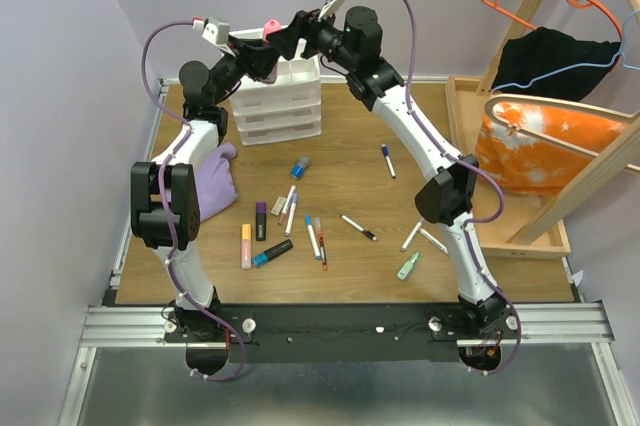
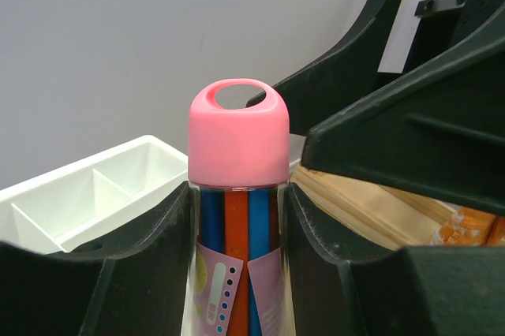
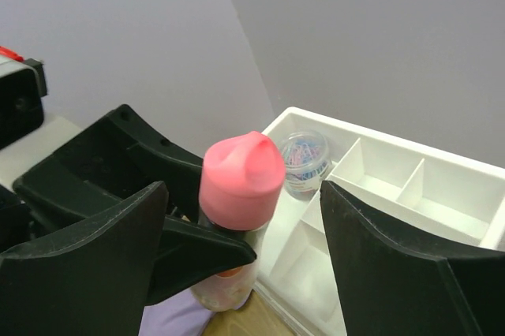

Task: Sort the stationery into containers
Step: Place the stationery in the storage box.

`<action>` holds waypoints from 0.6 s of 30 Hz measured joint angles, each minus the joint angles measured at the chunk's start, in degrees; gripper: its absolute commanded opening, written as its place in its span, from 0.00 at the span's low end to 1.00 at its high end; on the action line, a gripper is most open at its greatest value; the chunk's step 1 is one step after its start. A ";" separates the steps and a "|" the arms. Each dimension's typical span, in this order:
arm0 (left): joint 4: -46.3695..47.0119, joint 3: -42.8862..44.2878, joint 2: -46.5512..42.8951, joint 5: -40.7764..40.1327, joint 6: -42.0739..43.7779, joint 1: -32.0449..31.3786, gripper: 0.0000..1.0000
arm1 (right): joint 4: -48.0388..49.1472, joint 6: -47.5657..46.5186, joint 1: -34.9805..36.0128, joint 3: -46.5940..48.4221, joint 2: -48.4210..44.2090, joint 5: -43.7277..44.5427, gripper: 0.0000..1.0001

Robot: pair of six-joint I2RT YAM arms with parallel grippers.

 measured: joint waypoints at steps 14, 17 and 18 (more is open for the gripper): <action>0.04 0.00 -0.13 0.55 -0.50 -0.92 0.10 | 1.95 2.60 0.00 -0.26 1.44 0.72 0.61; -0.04 0.00 -0.17 0.61 -0.50 -1.09 0.10 | 2.47 3.19 0.02 -0.28 1.86 0.24 0.52; -0.07 0.00 -0.17 0.61 -0.48 -1.18 0.11 | 2.64 3.19 0.02 -0.28 1.97 0.13 0.49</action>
